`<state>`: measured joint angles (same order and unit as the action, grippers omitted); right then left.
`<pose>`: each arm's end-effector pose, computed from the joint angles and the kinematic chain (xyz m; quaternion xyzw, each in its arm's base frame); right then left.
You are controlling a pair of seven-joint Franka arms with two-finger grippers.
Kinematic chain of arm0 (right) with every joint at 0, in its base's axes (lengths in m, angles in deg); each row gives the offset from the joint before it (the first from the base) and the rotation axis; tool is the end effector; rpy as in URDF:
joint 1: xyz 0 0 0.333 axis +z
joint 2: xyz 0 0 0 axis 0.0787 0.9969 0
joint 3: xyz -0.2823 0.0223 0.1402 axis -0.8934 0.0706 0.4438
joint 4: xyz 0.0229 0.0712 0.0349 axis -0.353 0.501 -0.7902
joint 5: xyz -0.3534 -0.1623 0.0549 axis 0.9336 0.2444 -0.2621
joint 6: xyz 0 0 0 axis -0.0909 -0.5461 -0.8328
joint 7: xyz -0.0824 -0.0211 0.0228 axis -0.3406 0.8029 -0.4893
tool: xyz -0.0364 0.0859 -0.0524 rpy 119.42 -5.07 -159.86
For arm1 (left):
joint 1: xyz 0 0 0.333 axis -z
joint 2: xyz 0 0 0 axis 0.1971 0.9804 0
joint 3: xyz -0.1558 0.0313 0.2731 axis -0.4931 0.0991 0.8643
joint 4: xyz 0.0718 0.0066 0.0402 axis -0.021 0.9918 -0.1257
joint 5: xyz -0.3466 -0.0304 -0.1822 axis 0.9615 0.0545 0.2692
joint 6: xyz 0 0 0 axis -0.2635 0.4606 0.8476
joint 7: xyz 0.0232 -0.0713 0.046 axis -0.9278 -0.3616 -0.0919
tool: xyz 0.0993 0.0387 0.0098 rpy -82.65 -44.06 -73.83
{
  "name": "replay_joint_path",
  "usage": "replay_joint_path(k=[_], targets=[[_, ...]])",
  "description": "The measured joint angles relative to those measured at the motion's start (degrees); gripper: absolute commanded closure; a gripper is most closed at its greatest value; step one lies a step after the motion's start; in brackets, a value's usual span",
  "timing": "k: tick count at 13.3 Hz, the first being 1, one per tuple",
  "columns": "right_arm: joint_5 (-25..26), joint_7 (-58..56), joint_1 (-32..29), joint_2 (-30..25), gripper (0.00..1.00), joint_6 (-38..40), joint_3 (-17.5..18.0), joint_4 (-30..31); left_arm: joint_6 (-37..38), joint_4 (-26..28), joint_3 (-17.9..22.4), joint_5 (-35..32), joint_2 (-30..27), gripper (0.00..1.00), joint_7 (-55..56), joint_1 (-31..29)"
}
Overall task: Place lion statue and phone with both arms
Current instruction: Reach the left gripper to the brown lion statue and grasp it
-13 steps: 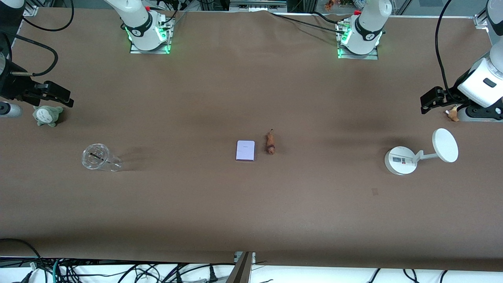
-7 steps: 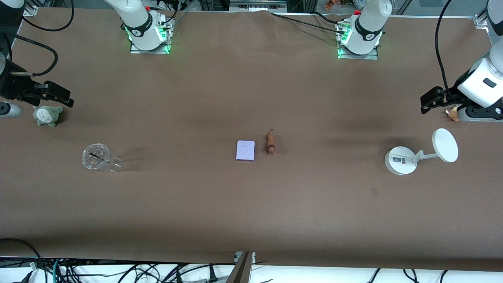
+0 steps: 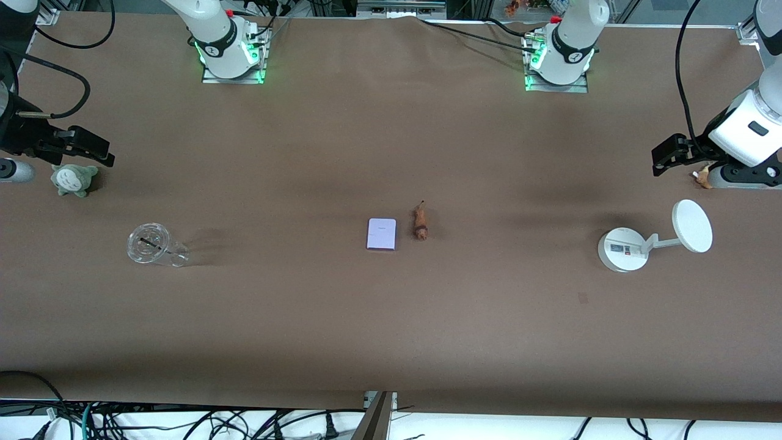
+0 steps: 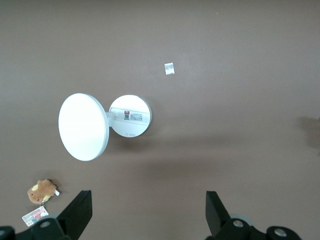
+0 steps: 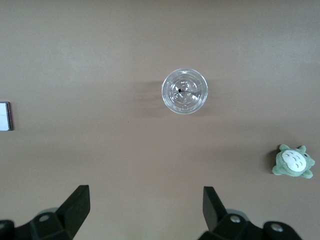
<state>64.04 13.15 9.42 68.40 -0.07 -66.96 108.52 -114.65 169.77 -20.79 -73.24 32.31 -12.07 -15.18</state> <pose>0.5784 0.0028 0.5984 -0.9996 0.0166 0.0216 0.0077 0.5694 -0.0167 0.5820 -0.9992 0.0199 0.0113 0.0338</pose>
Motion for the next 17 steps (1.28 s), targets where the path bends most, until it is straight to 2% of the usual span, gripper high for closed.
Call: replay_joint_path(k=[3,6,9,13,17], targets=[[0.0,0.0,0.0,0.0,0.0,0.0,0.0,0.0,0.9,0.16,-0.07,0.0,0.34,0.0,-0.02,0.07],[0.0,0.0,-0.01,0.0,0.0,0.0,0.0,-0.01,5.58,0.95,-0.69,0.33,2.78,0.0,-0.19,0.83],[0.0,0.0,-0.01,0.09,0.0,0.05,0.0,-0.02,6.77,1.66,-0.92,4.77,6.71,0.0,0.61,3.45],[0.0,0.0,-0.04,1.68,0.0,0.14,0.01,-0.03,-2.24,2.19,-1.16,8.82,14.02,0.0,7.77,9.82],[0.0,0.0,-0.08,2.63,0.0,0.13,0.01,-0.04,-14.46,2.2,-1.49,8.9,19.46,0.0,18.42,21.35]])
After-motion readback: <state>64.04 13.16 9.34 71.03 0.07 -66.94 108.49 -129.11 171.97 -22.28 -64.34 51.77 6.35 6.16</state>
